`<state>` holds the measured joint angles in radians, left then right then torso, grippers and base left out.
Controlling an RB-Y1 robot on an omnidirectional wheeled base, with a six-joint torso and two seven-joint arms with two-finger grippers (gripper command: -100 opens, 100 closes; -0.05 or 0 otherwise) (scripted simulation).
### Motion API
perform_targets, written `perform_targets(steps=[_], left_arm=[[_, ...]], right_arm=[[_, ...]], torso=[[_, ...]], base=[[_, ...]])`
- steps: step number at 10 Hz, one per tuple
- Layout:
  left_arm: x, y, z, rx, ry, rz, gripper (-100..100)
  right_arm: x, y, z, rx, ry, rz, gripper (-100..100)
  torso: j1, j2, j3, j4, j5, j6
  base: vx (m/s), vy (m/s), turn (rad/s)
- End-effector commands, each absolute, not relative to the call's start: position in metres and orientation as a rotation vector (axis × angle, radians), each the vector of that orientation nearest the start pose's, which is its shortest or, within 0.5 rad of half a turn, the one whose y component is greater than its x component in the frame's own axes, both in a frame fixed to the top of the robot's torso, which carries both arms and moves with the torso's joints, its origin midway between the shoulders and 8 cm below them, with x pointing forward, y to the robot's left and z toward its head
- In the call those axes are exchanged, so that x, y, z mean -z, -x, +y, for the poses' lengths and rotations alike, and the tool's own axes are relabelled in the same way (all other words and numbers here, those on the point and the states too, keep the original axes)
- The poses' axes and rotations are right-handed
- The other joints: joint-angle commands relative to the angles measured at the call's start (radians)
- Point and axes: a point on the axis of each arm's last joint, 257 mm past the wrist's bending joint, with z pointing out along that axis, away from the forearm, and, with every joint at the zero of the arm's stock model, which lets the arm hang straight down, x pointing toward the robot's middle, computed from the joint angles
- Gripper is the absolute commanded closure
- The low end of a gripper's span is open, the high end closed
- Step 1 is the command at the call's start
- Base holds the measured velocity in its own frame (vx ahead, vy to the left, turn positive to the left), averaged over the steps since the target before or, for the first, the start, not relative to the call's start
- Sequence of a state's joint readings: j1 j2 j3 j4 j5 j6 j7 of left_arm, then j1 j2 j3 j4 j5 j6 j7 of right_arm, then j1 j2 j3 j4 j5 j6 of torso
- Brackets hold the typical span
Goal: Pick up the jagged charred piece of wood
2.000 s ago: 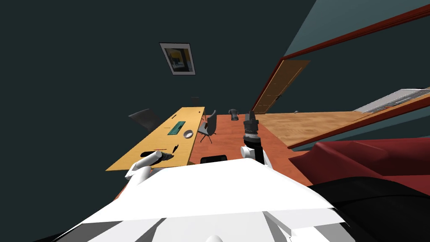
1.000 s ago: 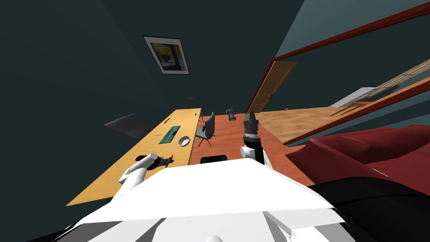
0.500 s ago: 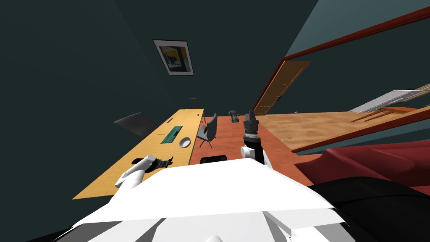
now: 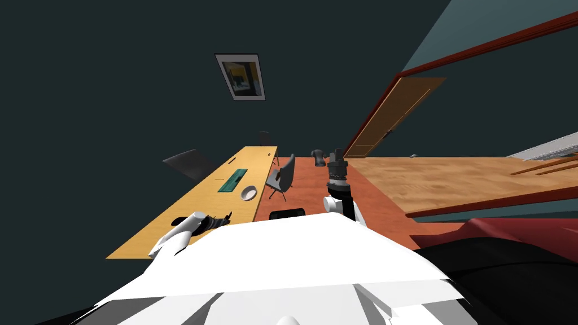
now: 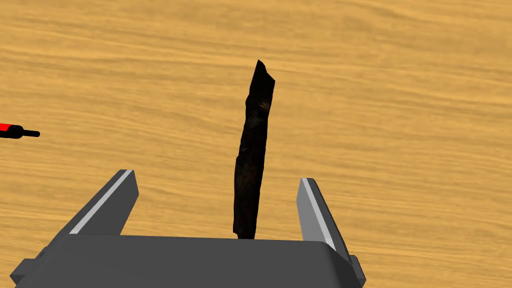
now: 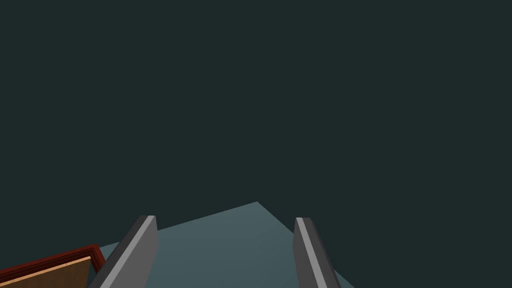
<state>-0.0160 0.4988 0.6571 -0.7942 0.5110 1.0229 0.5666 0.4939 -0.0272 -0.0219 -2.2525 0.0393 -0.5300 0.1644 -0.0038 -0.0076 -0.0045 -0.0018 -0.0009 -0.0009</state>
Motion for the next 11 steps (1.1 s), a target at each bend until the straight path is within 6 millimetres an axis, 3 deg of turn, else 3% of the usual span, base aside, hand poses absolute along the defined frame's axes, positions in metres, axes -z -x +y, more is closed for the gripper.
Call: perform_targets(steps=[1, 11], left_arm=[[0.535, -0.197, 0.565, 0.231, 3.066, 0.145, -100], [0.545, -0.17, 0.572, 0.243, 3.062, 0.33, -100]], right_arm=[[-0.02, -0.345, -0.279, -1.108, -0.539, 0.686, 0], [-0.02, -0.345, -0.279, -1.108, -0.539, 0.686, 0]], torso=[[0.0, 0.0, 0.0, 0.0, 0.0, 0.0], [0.002, 0.003, 0.002, 0.001, 0.001, -0.001]], base=[[0.055, -0.011, -0.035], [0.091, -0.029, 0.124]])
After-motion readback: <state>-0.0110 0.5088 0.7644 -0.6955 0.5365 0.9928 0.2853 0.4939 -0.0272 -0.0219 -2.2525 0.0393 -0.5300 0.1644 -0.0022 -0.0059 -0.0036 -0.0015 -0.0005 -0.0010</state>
